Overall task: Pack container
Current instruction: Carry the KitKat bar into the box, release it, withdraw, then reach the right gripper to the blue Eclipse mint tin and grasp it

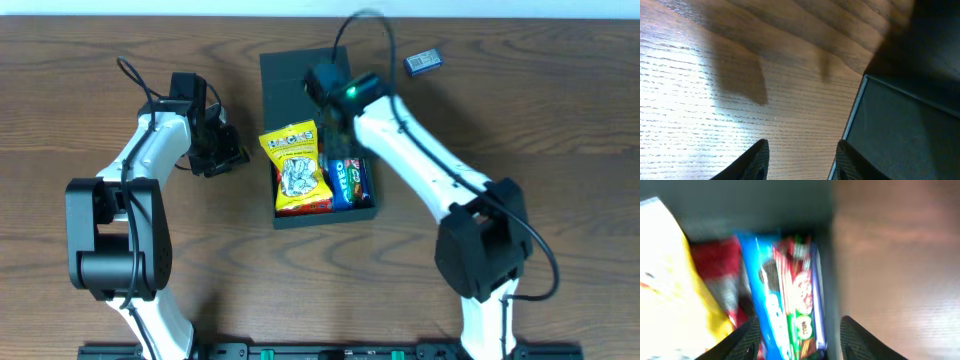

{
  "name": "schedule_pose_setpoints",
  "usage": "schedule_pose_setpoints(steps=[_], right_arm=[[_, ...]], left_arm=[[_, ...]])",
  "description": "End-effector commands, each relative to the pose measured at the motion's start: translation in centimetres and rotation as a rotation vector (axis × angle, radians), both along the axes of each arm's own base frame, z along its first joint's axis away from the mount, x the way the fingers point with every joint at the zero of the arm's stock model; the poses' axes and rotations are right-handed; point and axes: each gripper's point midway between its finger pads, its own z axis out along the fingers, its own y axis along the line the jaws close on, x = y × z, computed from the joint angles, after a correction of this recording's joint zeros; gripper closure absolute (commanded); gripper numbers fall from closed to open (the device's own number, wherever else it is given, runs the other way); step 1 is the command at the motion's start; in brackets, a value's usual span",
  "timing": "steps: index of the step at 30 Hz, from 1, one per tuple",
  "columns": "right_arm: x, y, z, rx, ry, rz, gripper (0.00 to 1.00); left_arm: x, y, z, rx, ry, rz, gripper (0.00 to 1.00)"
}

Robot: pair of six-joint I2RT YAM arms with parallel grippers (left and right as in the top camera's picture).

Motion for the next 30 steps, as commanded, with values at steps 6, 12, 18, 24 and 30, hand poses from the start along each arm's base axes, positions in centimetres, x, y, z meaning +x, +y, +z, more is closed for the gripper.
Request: schedule_pose_setpoints(steps=[6, 12, 18, 24, 30], right_arm=[[11.9, -8.6, 8.8, 0.197, -0.418, -0.338, 0.37], [21.3, -14.7, 5.9, 0.427, -0.48, -0.522, 0.21], [23.9, -14.3, 1.0, 0.421, -0.352, -0.529, 0.01], [23.3, -15.0, -0.8, 0.426, -0.302, -0.631, 0.01], [26.5, -15.0, 1.3, 0.458, -0.453, -0.545, 0.16]], left_arm=[[0.2, 0.2, 0.5, 0.005, -0.022, -0.012, 0.55], [0.1, 0.2, 0.4, 0.005, -0.016, -0.01, 0.55], [-0.1, 0.2, 0.4, 0.005, -0.008, -0.009, 0.55], [-0.4, 0.2, 0.4, 0.006, 0.006, -0.009, 0.55], [-0.3, 0.2, 0.4, 0.007, 0.004, -0.01, 0.55]])
